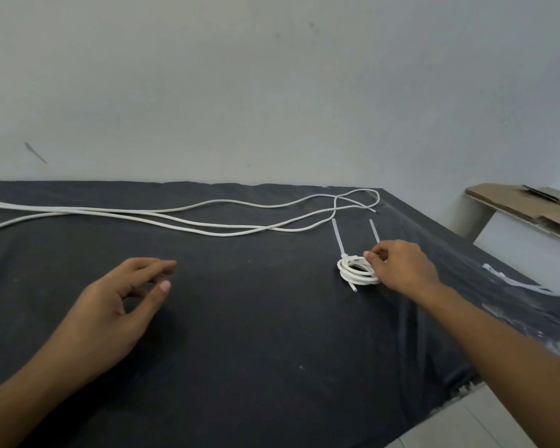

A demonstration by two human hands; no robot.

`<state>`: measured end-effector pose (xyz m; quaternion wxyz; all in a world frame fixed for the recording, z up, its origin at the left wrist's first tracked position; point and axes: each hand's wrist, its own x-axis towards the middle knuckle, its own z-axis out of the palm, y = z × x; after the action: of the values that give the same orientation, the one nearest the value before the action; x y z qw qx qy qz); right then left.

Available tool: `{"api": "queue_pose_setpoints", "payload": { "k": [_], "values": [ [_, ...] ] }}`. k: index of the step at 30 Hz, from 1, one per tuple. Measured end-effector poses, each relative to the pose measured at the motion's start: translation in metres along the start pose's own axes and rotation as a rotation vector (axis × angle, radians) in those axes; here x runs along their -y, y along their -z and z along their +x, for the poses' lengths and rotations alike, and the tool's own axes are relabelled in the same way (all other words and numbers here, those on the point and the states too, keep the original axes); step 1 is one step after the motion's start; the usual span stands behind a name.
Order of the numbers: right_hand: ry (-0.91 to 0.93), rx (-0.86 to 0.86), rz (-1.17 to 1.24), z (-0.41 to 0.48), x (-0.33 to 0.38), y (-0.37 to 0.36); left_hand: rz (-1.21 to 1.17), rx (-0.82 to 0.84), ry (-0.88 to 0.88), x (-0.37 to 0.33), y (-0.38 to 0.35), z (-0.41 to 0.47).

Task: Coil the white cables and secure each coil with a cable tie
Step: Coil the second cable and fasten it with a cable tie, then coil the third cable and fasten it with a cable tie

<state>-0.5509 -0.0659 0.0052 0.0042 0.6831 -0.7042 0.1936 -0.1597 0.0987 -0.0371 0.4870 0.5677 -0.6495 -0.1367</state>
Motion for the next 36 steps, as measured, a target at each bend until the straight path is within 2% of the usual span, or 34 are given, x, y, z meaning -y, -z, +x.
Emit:
{"api": "queue_pose_setpoints", "payload": {
  "k": [5,9,16,21,24,30,36],
  "values": [
    [0.086,-0.087,-0.008,-0.002,0.024,0.015,-0.001,-0.025,0.018,-0.002,0.004,0.002],
    [0.227,-0.061,0.066,-0.007,0.068,0.021,-0.06,-0.086,0.057,-0.002,0.01,0.007],
    [0.54,0.07,0.208,-0.027,0.174,-0.003,0.11,-0.193,0.221,0.019,0.047,0.019],
    [0.756,0.21,0.239,-0.044,0.244,-0.04,0.233,-0.252,0.406,0.041,0.08,0.029],
    [0.848,0.256,0.248,-0.046,0.279,-0.064,0.328,-0.265,0.453,0.058,0.101,0.034],
    [0.857,0.278,0.2,-0.031,0.322,-0.101,0.573,-0.273,0.502,0.096,0.131,0.052],
    [0.844,0.251,0.182,-0.016,0.33,-0.121,0.765,-0.16,0.596,0.122,0.135,0.085]
  ]
}}
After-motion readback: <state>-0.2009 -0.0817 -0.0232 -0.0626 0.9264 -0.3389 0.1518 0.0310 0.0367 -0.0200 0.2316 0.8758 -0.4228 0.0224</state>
